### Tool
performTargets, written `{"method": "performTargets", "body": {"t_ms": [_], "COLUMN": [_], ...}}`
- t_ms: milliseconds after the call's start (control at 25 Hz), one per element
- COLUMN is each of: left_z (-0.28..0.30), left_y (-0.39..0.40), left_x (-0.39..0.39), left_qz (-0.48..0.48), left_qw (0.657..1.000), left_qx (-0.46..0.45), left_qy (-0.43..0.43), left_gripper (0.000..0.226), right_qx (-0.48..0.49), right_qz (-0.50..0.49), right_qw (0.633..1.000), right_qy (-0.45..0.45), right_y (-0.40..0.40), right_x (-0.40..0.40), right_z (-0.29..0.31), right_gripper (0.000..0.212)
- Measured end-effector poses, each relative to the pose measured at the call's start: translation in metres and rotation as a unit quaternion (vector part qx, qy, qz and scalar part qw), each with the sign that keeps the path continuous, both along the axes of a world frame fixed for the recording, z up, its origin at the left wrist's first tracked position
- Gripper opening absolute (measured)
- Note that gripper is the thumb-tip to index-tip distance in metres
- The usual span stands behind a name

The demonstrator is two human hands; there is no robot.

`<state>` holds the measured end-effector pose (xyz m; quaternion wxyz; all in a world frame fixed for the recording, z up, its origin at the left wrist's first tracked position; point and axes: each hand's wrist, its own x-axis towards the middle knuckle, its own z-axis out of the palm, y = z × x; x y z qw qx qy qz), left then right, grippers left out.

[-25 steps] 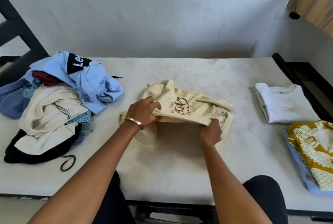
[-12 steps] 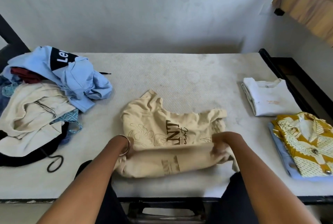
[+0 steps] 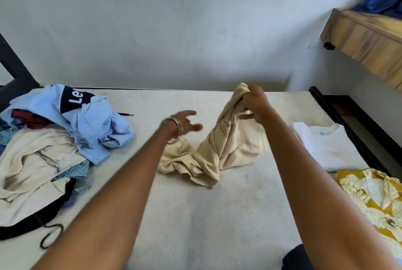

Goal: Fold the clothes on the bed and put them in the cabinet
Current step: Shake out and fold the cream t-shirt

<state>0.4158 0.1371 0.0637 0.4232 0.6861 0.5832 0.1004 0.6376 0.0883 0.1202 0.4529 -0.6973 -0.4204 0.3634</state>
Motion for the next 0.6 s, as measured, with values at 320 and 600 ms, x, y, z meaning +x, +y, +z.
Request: {"method": "performTargets", "body": {"t_ms": [320,600], "left_z": [-0.022,-0.038], "left_y": [-0.024,-0.052], "left_x": [0.044,0.019], "left_qz": [-0.082,-0.041], "left_qw": [0.949,0.979], "left_qx": [0.287,0.144], "left_qy": [-0.096,-0.142], "left_gripper": [0.054,0.032], "right_qx": [0.104,0.171], "right_qz": [0.060,0.038], "right_qw": [0.975,0.979], "right_qy": [-0.188,-0.104], "right_y": [-0.023,-0.028], "right_x": [0.004,-0.009], "right_z": [0.020,0.038], "right_gripper": [0.018,0.021]}}
